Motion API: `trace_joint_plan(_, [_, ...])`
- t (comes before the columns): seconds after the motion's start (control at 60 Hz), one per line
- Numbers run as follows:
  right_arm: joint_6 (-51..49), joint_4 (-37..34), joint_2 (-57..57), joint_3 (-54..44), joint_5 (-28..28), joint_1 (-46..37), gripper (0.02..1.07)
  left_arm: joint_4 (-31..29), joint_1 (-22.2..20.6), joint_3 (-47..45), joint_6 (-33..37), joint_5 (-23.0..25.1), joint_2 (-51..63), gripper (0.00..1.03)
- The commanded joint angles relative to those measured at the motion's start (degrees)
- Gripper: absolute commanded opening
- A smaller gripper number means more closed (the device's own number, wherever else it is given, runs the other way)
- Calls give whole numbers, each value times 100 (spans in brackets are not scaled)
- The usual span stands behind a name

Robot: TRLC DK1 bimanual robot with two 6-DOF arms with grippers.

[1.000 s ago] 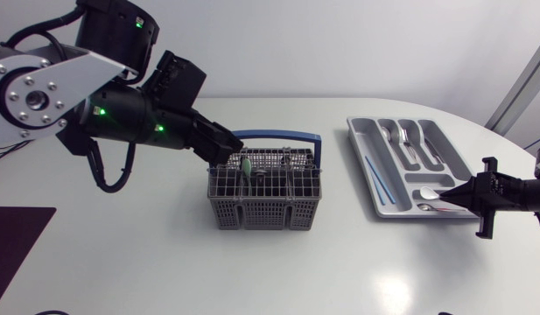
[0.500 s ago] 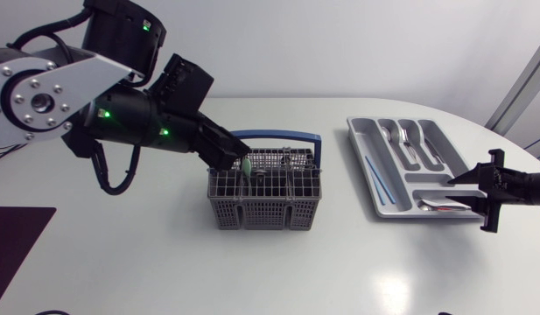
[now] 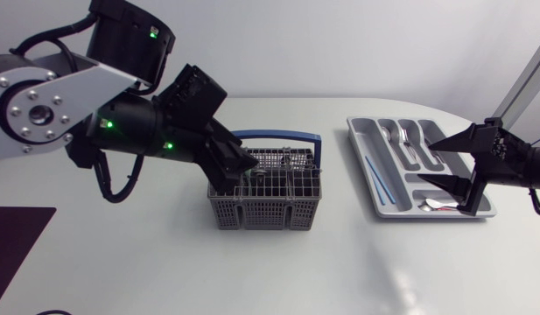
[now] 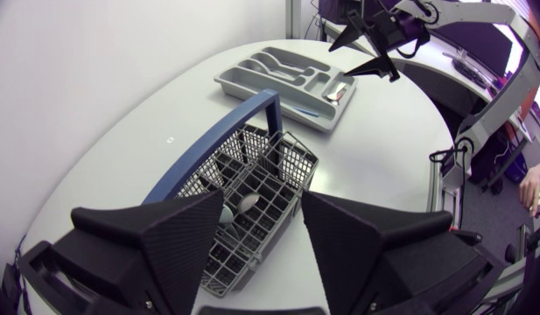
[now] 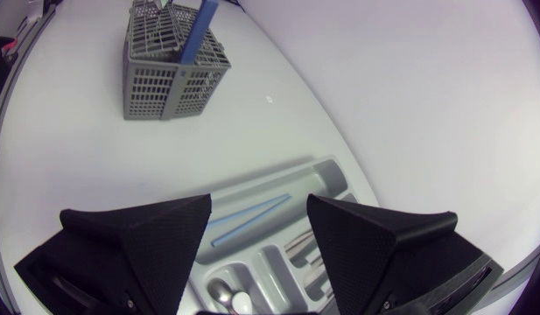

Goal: Unload the cutlery basket into the drawer organizer.

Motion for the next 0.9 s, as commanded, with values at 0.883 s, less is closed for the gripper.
trace_joint_plan(0.883, [3304, 593, -2019, -2071, 154, 2264, 83, 502, -1113, 21, 3030, -1800, 843, 62])
